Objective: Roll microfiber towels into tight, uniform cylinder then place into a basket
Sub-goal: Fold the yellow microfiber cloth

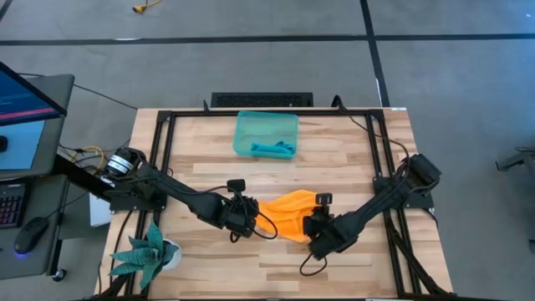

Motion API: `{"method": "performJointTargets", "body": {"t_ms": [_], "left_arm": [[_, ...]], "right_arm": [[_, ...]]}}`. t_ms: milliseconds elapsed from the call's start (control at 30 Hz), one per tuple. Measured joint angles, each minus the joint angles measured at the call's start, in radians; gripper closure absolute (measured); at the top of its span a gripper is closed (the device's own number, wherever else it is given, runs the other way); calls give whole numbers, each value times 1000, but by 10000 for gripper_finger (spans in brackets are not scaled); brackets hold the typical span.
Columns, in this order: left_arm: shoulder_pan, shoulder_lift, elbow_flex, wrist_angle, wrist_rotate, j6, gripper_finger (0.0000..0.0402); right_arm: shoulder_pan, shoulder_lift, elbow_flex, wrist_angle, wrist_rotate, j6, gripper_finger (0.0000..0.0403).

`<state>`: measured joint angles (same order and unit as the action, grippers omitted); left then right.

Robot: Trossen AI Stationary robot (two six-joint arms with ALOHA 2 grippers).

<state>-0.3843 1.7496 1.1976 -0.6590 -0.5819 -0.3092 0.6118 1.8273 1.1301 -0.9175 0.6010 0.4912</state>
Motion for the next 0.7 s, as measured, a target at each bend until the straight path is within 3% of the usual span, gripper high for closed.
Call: {"method": "performJointTargets", "body": {"t_ms": [367, 567, 700], "left_arm": [[0, 0, 0, 0, 0, 9, 395], [1, 0, 0, -1, -4, 14, 395], [1, 0, 0, -1, -6, 17, 395]], "right_arm": [[-16, 41, 83, -138, -37, 28, 229], [-8, 40, 133, -145, -53, 32, 224], [-16, 39, 133, -152, -1, 32, 231]]}}
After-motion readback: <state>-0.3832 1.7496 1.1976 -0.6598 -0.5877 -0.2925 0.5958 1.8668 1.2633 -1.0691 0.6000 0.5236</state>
